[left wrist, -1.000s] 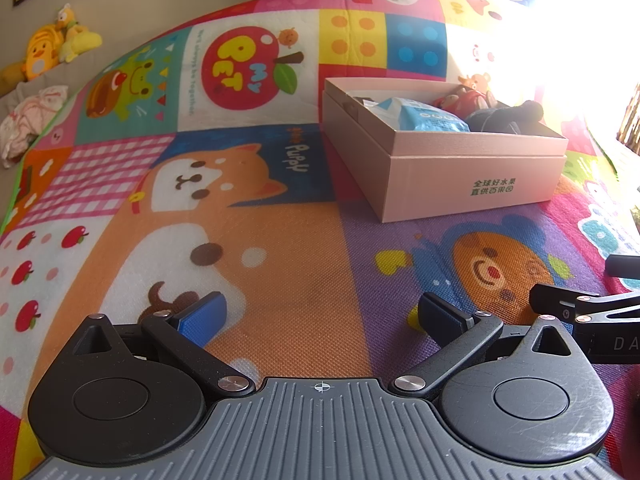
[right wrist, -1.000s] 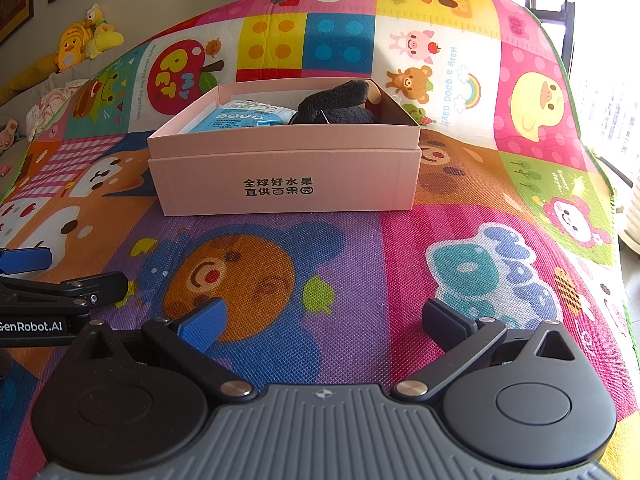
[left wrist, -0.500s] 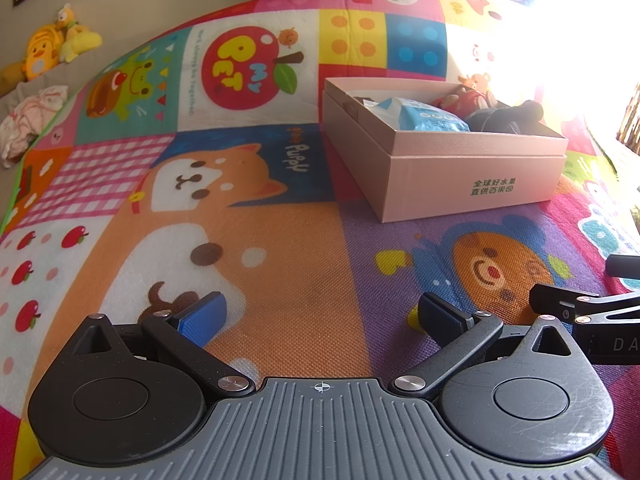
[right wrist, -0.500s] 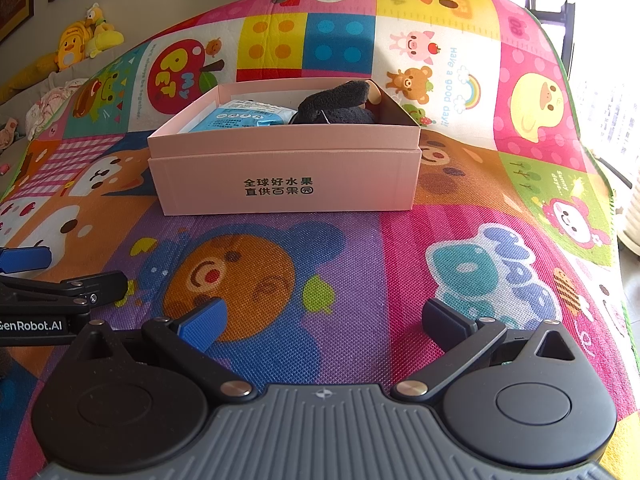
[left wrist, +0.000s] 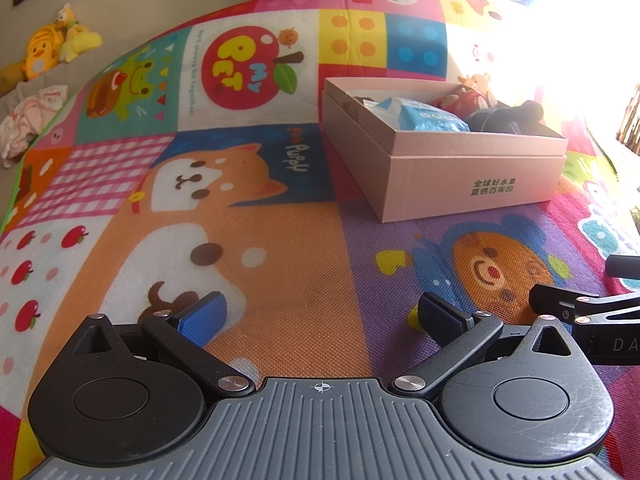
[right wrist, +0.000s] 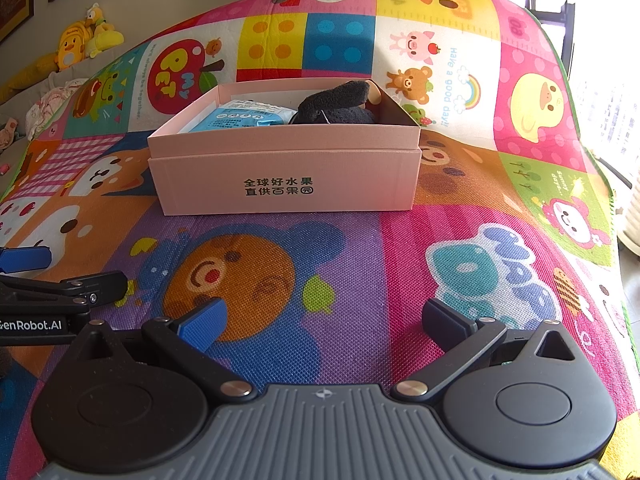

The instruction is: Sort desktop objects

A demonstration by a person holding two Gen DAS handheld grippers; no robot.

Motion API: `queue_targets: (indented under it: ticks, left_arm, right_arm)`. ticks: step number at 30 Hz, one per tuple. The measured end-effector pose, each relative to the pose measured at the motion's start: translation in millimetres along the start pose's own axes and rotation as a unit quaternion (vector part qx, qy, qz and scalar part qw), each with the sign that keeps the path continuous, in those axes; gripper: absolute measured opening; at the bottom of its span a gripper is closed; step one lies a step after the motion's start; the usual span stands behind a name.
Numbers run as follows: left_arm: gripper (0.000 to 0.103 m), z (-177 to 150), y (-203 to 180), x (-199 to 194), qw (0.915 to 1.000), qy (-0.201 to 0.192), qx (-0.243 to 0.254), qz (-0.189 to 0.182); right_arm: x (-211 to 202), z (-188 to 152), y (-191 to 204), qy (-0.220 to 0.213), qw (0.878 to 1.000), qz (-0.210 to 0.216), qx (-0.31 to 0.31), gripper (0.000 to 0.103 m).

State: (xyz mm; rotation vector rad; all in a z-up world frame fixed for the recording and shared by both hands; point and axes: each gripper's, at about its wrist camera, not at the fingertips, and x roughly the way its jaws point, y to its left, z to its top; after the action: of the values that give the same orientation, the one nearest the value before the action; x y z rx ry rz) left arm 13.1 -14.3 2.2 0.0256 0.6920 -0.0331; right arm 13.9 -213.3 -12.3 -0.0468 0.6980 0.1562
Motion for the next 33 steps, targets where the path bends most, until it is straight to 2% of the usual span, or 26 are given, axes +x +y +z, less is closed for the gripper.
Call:
queue_targets:
  ticks: [33]
  left_arm:
    - [0.103, 0.2, 3.0, -2.0, 0.9999, 0.008, -0.002, -0.01]
  right_arm:
    - [1.4, -0.9, -0.1, -0.002, 1.0, 0.0, 0.0, 0.103]
